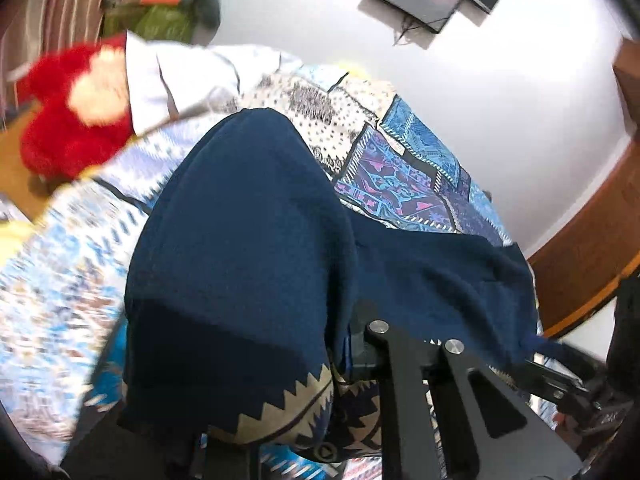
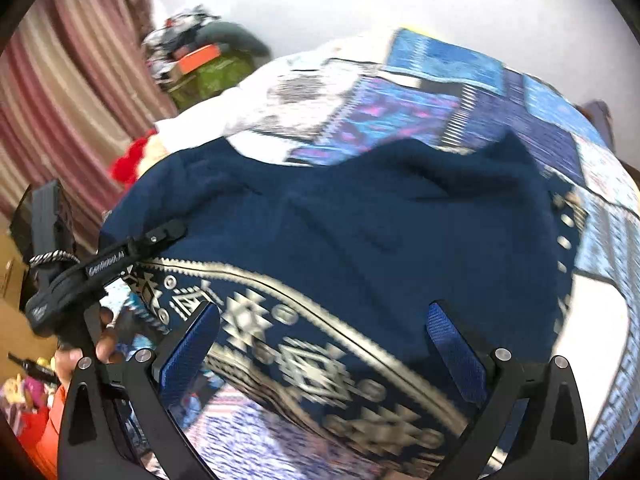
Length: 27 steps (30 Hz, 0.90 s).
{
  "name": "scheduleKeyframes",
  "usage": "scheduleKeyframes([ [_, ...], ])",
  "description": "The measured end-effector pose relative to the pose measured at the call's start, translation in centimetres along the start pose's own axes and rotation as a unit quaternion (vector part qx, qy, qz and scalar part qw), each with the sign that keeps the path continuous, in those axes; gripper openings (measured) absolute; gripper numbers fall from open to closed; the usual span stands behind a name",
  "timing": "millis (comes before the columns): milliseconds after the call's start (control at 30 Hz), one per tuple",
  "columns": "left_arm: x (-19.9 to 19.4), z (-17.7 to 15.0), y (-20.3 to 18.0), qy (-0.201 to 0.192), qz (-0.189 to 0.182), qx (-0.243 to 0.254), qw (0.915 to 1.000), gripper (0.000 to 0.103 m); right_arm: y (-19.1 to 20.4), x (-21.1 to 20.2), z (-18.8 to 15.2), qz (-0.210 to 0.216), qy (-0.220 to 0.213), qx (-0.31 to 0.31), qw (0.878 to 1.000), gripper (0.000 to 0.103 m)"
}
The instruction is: Fold large clothes
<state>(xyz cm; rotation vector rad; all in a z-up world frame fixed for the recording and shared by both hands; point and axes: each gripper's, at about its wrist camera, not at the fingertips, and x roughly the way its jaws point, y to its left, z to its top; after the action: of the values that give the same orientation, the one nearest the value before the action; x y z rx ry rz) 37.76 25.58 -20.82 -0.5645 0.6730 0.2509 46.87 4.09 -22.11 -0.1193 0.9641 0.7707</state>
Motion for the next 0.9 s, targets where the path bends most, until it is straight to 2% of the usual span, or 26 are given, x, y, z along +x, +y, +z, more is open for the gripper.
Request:
scheduleKeyframes([
  [100,-1.2,-1.0,0.8,-0.006,0.022,0.024,0.9995,0.015,2.8,2.8,0.0,0.002,0.027,-0.036,0.999,0.103],
  [167,-1.9,-2.1,1.9,0.000,0.034,0.034,0.9988,0.015,4.1,6.0,-0.8,-0.008,0.070,-0.056,0.996,0.103],
  [233,-1.4,-2.6,2.3,0.014,0.055,0.041,0.9975,0.015,4.7,8.5,-2.0,0.006,0.102,-0.053,0.993,0.103],
  [300,-1.5,-2.9,2.3,0.020,0.067,0.049,0.9963,0.015,5.5,9.4,-2.7,0.000,0.101,-0.077,0.992,0.103],
  [400,-2.0,-2.6,0.9,0.004,0.073,0.070,0.9949,0.015,6.3,9.0,-2.6,-0.003,0.112,-0.116,0.987,0.103],
  [500,-2.9,-1.6,-2.1,-0.021,0.072,0.103,0.9919,0.014,3.9,6.8,-2.1,0.025,0.115,-0.073,0.990,0.103],
  [600,-3.9,-0.6,-6.5,-0.051,0.064,0.147,0.9857,0.014,0.2,2.8,-2.1,0.040,0.086,-0.011,0.995,0.102],
  [667,-4.7,-0.5,-10.4,-0.070,0.047,0.182,0.9797,0.014,-2.8,-1.1,-2.5,0.006,0.051,0.019,0.999,0.102],
  [767,-5.2,-1.7,-15.8,-0.077,0.015,0.230,0.9699,0.014,-7.3,-6.6,-3.4,-0.057,0.009,0.051,0.997,0.102],
  [833,-4.6,-3.7,-19.5,-0.065,0.000,0.277,0.9586,0.014,-10.0,-10.0,-4.3,-0.092,-0.009,0.070,0.993,0.102],
  [900,-3.1,-6.7,-22.5,-0.029,-0.008,0.320,0.9470,0.015,-12.2,-12.8,-5.3,-0.113,-0.022,0.087,0.990,0.102],
])
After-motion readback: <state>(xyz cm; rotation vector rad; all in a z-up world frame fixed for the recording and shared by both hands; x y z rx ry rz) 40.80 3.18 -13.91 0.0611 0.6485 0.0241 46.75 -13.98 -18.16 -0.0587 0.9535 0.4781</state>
